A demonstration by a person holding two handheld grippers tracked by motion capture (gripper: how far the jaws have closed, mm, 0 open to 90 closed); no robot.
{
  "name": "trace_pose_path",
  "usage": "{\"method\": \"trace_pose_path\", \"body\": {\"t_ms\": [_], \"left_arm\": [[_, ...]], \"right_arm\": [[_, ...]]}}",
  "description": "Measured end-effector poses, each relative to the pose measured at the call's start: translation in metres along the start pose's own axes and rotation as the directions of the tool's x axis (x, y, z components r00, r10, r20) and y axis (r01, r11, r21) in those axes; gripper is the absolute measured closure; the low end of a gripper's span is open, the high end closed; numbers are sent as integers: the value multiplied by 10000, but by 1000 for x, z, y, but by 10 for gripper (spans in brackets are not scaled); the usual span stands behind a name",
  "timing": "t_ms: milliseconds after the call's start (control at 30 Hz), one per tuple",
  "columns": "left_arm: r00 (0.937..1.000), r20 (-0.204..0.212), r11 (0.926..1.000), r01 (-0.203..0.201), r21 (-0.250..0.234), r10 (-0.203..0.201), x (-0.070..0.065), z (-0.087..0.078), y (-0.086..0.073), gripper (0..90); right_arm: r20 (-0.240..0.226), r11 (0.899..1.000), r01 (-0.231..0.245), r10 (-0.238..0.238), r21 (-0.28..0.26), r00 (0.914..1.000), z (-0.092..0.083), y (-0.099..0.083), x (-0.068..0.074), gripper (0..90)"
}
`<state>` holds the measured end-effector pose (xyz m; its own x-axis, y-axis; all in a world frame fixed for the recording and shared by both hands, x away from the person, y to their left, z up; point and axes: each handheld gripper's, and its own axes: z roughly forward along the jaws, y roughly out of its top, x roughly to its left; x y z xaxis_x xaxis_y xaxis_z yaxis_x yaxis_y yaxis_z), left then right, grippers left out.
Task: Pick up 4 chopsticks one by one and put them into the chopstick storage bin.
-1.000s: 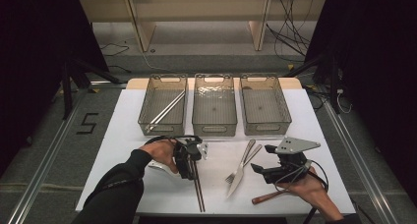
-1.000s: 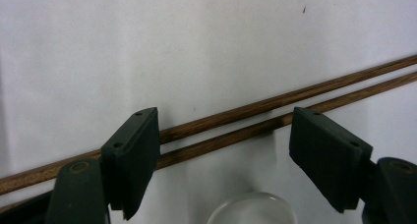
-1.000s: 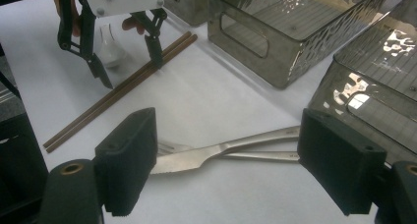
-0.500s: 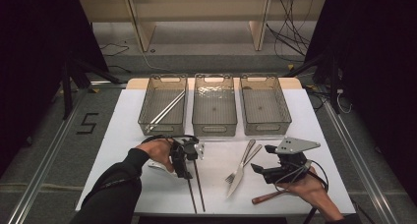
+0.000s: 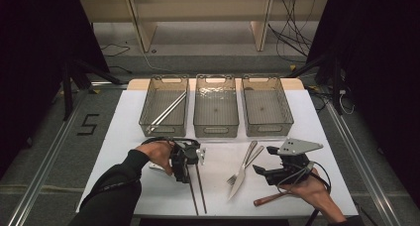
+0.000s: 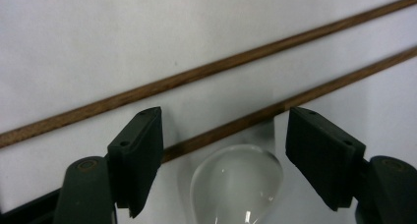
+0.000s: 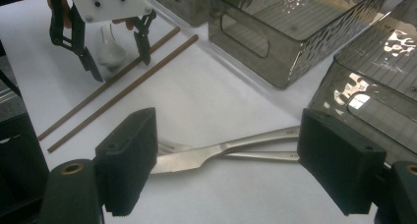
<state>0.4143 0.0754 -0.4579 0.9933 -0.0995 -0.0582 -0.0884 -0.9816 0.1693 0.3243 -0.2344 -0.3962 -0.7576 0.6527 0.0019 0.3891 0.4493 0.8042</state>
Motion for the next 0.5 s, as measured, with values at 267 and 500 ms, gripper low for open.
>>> {"method": "trace_pose_path", "body": {"t_ms": [267, 500], "left_arm": [[9997, -4, 9990, -258, 356, 258, -1, 3, 2, 297], [9985, -185, 9971, -500, 581, 512, -5, 4, 3, 289]], "right_arm": [[-24, 10000, 14, -14, 22, 10000, 0, 0, 0, 243], [-28, 10000, 11, -11, 26, 10000, 0, 0, 1, 244]]}}
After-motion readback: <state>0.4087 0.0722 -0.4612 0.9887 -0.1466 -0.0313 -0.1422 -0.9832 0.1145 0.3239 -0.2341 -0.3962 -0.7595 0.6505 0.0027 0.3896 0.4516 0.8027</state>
